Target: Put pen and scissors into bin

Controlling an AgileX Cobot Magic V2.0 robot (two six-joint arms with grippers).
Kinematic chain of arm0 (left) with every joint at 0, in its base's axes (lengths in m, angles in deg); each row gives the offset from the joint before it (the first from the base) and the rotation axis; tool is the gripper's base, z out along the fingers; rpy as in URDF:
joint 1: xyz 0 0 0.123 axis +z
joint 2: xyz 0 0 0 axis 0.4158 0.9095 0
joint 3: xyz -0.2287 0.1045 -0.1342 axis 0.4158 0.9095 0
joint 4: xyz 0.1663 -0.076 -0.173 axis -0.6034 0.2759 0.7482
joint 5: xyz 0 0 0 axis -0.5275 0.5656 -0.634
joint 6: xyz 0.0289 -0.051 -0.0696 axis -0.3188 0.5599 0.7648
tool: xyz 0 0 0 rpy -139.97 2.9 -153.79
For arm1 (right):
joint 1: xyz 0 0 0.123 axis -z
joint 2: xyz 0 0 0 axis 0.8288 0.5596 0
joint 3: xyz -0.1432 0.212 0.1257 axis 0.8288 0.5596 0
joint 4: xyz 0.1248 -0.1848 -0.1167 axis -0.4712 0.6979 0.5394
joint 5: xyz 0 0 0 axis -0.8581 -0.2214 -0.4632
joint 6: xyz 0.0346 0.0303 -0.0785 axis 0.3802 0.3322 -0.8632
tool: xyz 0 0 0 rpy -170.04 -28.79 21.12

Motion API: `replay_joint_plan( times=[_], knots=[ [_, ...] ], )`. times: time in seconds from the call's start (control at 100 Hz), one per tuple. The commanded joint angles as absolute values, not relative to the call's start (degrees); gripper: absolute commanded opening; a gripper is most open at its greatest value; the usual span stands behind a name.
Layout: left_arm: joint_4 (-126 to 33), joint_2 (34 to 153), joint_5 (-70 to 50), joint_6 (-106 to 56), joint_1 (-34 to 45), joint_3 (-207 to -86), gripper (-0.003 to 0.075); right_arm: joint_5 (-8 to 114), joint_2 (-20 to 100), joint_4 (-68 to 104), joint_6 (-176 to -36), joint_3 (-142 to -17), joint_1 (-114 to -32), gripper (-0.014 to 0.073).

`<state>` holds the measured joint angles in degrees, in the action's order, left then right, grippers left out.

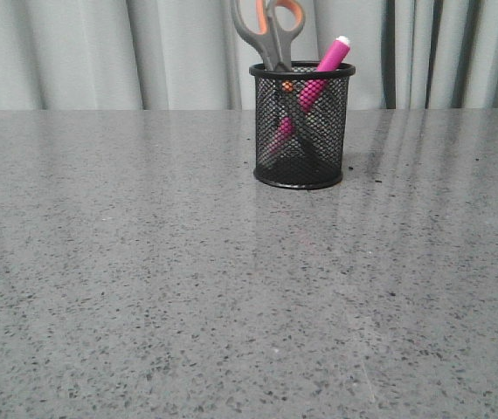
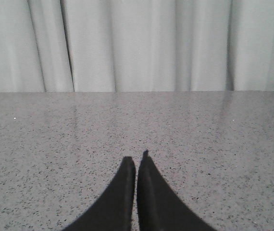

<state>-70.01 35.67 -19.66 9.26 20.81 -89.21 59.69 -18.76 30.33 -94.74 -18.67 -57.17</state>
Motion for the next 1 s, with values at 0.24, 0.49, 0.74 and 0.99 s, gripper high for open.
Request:
replay_joint_plan(
  times=[0.24,0.49,0.74,0.99],
  knots=[
    [-69.95,33.85,-23.97,9.65,20.89,-86.73,-0.0019,62.05,-20.08,31.09,-94.87,-17.75,-56.66,-0.0076],
    [-69.95,33.85,-23.97,9.65,20.89,-86.73,-0.0019,62.46,-20.08,31.09,-94.87,-17.86,-56.66,-0.0076],
    [-69.95,33.85,-23.97,9.65,20.89,-86.73,-0.0019,62.46,-20.08,31.09,-94.87,-17.86,-56.66,-0.0076],
    [-69.95,33.85,-23.97,9.65,20.89,-86.73,-0.0019,62.46,-20.08,31.09,-94.87,-17.86,-56.66,-0.0076]
  ],
)
